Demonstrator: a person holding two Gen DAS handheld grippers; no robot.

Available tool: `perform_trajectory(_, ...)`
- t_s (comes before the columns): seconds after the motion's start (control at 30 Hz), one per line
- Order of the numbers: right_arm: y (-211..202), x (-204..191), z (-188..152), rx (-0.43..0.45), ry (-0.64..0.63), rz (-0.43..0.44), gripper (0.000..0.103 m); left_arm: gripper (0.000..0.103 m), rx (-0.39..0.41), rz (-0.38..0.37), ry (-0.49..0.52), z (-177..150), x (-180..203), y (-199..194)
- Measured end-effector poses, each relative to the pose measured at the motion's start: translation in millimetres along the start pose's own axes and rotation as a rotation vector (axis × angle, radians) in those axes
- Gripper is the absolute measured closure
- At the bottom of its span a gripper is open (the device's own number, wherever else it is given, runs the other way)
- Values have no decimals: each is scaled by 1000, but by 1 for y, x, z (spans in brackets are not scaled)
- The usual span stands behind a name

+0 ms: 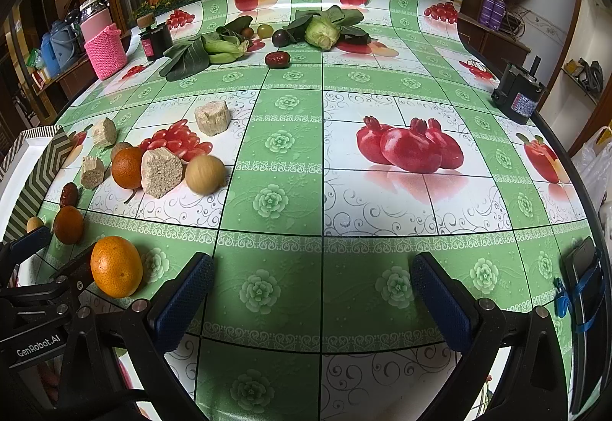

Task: Organize fruits
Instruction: 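Grasp an orange with the left tool while the right tool grasps another orange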

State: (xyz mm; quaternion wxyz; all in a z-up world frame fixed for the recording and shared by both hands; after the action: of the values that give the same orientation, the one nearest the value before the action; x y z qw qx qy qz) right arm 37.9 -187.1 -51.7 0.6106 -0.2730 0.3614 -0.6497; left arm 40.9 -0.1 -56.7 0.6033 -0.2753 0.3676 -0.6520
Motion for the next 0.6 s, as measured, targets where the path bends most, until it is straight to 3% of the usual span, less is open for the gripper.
perform_trajectory(0.37,0,0,0,0,0,0,0,0,-3,-4,7,0,0,0)
perform_trajectory(0.6,0,0,0,0,-2,3,0,0,-54,-49,54,-2,4,-3)
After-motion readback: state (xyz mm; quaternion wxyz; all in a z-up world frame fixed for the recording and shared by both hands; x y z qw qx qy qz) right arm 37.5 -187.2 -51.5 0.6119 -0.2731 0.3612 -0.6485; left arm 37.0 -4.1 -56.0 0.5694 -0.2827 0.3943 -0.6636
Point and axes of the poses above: each gripper's, at about its wrist camera, not at the fingertips, and y roughly the way its jaws point, x to its right, z to its top, the point moved 7 cm from there along y, roughly the way its jaws point, and after that the axes turned 9 degrees about y, right-handed, at the moved point
